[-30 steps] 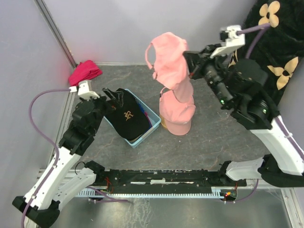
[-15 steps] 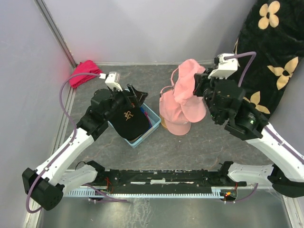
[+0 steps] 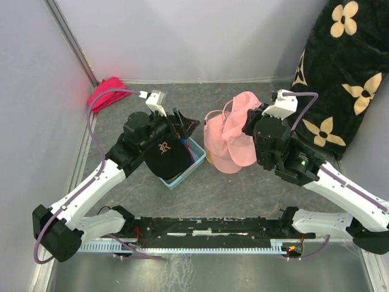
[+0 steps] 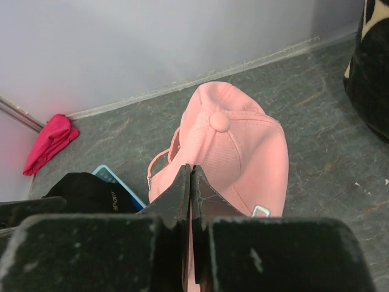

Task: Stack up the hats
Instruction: Stack the hat on the hat.

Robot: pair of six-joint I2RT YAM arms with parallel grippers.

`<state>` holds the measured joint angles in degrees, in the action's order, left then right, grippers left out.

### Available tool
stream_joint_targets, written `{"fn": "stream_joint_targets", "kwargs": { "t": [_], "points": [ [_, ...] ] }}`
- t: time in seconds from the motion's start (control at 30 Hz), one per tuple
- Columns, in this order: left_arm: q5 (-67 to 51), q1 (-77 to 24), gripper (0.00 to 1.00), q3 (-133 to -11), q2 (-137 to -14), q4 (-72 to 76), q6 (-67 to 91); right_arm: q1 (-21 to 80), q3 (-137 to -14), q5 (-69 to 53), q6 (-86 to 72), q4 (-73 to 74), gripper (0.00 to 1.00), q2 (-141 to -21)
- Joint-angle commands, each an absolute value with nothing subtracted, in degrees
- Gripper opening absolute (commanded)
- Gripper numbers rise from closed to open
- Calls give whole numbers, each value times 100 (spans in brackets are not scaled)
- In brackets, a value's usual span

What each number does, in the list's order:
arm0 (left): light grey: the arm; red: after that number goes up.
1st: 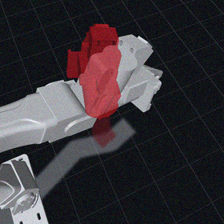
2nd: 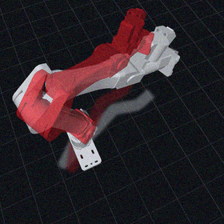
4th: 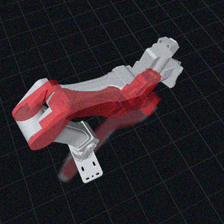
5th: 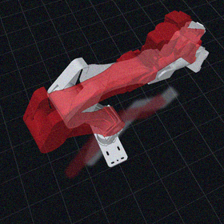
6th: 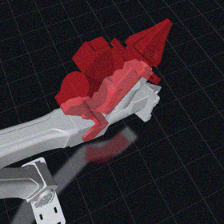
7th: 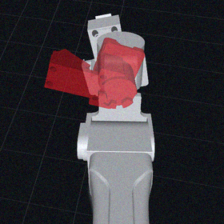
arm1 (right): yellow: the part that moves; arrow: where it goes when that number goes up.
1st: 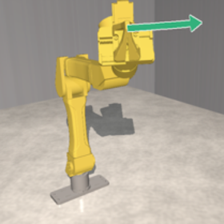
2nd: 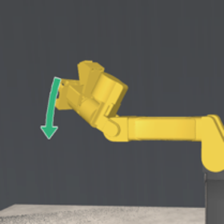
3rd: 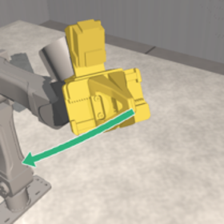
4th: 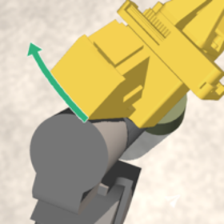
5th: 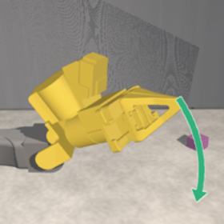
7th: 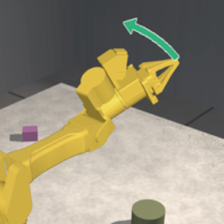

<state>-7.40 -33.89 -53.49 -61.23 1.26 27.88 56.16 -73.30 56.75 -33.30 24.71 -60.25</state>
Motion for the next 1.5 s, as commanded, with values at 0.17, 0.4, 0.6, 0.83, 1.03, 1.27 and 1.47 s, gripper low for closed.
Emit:
{"fn": "stream_joint_targets", "kwargs": {
  "t": [0.17,0.4,0.6,0.83,1.03,1.27,1.47],
  "points": [
    [-894,-3520,100,-5269,-6066,595,2575,6029,-7209,6614,-3813,1871,1,-6143],
    [-756,-3616,100,-5004,-6049,782,2663,6265,-6972,6890,-4176,1742,1,-6304],
    [-597,-3614,100,-4799,-5975,937,2797,6366,-6736,7023,-4607,1865,1,-6333],
    [-549,-3620,99,-4638,-6007,1128,2903,6417,-6472,7066,-4838,1961,1,-6329],
    [-465,-3639,99,-4616,-6038,1169,2931,6435,-6448,6988,-4985,1996,1,-6612],
    [-449,-3664,99,-4638,-6192,1249,2962,6425,-6358,6874,-5089,1980,1,-6832],
    [-431,-3722,99,-4712,-6444,1354,2971,6426,-6266,6753,-5143,1995,1,-6871]
  ]
}}
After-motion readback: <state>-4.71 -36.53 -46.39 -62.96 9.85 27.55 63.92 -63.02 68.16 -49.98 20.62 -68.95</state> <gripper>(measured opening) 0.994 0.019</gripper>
